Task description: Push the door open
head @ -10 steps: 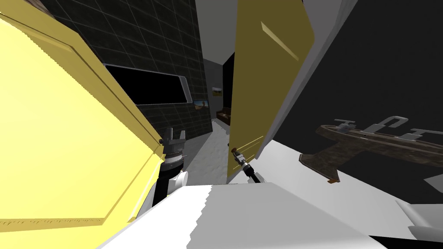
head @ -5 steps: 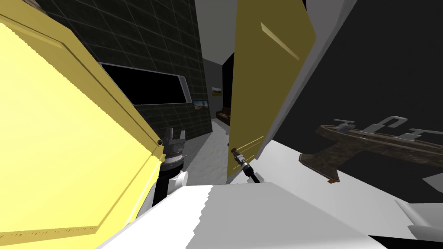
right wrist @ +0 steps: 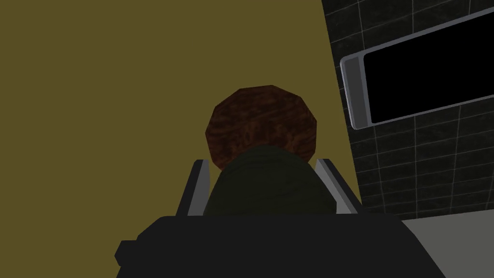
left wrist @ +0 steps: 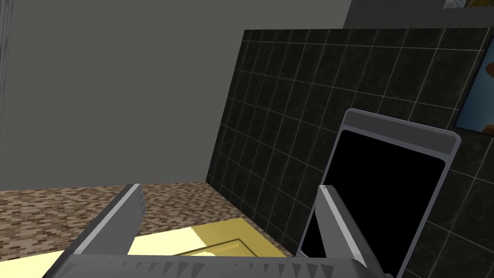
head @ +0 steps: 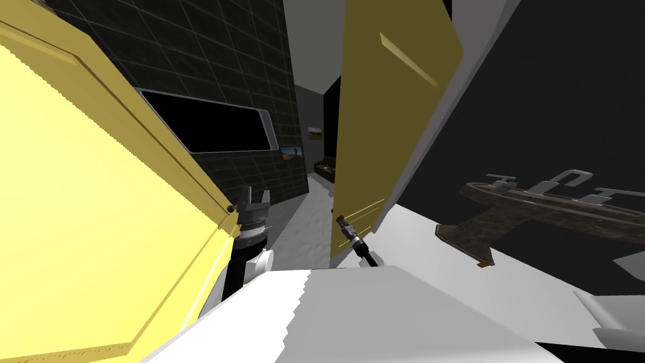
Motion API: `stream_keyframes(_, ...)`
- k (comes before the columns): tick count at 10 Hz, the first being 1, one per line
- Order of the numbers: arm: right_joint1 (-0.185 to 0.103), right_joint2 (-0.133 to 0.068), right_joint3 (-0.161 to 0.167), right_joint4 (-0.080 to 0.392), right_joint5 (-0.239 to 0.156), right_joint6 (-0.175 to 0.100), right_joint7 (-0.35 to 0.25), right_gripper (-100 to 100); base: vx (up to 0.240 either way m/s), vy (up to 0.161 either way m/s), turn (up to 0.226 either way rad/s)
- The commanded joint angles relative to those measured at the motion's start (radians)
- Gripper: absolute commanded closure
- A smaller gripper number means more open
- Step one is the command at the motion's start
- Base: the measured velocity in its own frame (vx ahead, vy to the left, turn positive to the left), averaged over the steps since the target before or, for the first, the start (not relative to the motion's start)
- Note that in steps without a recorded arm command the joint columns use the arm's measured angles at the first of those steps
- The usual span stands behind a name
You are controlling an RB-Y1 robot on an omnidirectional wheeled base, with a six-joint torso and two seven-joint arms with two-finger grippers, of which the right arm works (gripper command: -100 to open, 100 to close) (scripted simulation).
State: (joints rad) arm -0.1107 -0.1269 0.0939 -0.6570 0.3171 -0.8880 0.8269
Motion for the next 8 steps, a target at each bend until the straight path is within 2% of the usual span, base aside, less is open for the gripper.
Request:
stream_keyframes(1,-0.004,-0.002,-0.001,-0.003,-0.008,0.0,-0.035,100,0.037,0.013,-0.011)
stream_keyframes(2,-0.006,-0.001,0.004,-0.001,-0.019,0.0,-0.071,100,0.035,0.011,-0.019)
stream_keyframes(3,-0.006,-0.001,0.004,-0.001,-0.019,0.0,-0.074,100,0.025,0.012,-0.007)
stream_keyframes(7,-0.014,0.001,0.019,0.006,-0.055,0.002,-0.19,100,0.04,0.017,-0.024)
stream_keyframes(8,-0.014,0.001,0.019,0.006,-0.055,0.002,-0.195,100,0.025,0.016,-0.011)
